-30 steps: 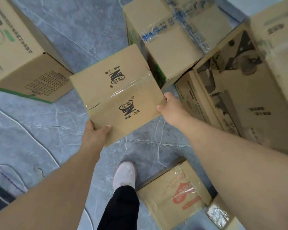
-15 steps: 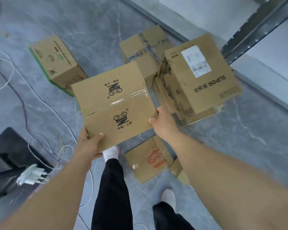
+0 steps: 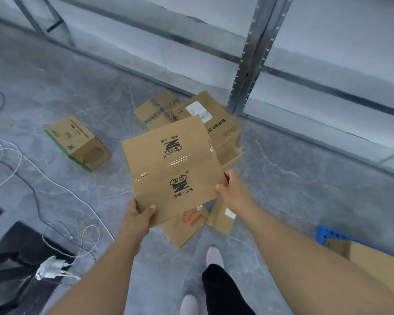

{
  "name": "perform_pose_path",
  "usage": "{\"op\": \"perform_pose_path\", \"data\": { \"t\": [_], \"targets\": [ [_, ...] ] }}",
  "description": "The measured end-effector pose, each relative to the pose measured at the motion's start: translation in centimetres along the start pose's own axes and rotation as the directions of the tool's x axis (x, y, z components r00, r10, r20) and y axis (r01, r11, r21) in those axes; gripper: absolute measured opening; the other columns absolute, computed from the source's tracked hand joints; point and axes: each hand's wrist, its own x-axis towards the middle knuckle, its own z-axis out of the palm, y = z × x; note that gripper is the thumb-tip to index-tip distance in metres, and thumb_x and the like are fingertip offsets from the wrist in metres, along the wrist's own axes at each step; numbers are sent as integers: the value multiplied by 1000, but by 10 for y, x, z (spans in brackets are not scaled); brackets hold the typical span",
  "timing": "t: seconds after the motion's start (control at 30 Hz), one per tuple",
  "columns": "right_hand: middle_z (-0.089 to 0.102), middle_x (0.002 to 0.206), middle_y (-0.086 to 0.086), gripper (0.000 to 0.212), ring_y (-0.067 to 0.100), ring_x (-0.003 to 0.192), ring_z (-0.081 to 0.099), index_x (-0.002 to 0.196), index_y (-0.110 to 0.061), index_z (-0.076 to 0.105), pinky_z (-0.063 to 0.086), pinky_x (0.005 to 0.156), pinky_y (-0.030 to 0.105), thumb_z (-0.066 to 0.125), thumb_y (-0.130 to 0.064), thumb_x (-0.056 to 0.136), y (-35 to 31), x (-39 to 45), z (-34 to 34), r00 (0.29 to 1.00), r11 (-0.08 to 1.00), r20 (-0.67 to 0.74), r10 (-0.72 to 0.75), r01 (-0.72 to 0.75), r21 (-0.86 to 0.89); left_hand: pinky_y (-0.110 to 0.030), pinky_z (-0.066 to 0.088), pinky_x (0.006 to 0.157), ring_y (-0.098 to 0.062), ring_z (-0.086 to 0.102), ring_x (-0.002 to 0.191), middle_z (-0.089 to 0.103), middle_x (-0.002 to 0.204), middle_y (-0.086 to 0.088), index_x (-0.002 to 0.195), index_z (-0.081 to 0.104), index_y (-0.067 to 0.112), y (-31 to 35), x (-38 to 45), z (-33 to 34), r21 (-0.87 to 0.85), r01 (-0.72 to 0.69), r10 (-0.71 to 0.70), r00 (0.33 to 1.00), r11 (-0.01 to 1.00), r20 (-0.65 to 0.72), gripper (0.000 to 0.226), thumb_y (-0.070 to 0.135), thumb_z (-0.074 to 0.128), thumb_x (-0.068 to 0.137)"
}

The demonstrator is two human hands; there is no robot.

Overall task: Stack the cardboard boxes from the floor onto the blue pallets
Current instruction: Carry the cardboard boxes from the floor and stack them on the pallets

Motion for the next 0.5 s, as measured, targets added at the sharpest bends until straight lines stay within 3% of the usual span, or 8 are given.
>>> {"op": "perform_pose_path", "data": {
  "t": [0.07,0.2,0.33,0.5],
  "targets": [
    [59,118,9,40,29,104,56,129,-16,41,44,87,37,50,-19,90,14,-25,-16,998,1000,-64,24,-24,6,-32,45,66,-18,53,86,52,111,3,121,41,27,6,-19,9,38,-38,35,997,999,73,35,18,57,90],
    [58,112,8,36,22,92,51,127,-15,43,38,76,30,49,-19,91,44,-79,-44,982,995,-172,80,-68,71,-31,43,68,-14,53,81,54,105,6,123,42,27,21,-57,26,78,-103,84,972,992,219,36,15,55,91],
    [57,111,3,33,20,94,52,124,-15,44,40,78,33,49,-20,91,73,-124,-72,949,986,-279,143,-111,127,-28,43,66,-14,53,84,53,102,6,124,43,24,38,-90,53,91,-185,146,933,978,330,38,9,55,91],
    [57,118,6,36,22,101,54,128,-14,44,43,83,33,49,-18,92,111,-172,-104,895,955,-374,242,-152,256,-36,45,84,-22,54,99,56,115,-3,125,46,16,47,-123,98,154,-266,169,871,952,462,39,7,57,89]
  ]
}}
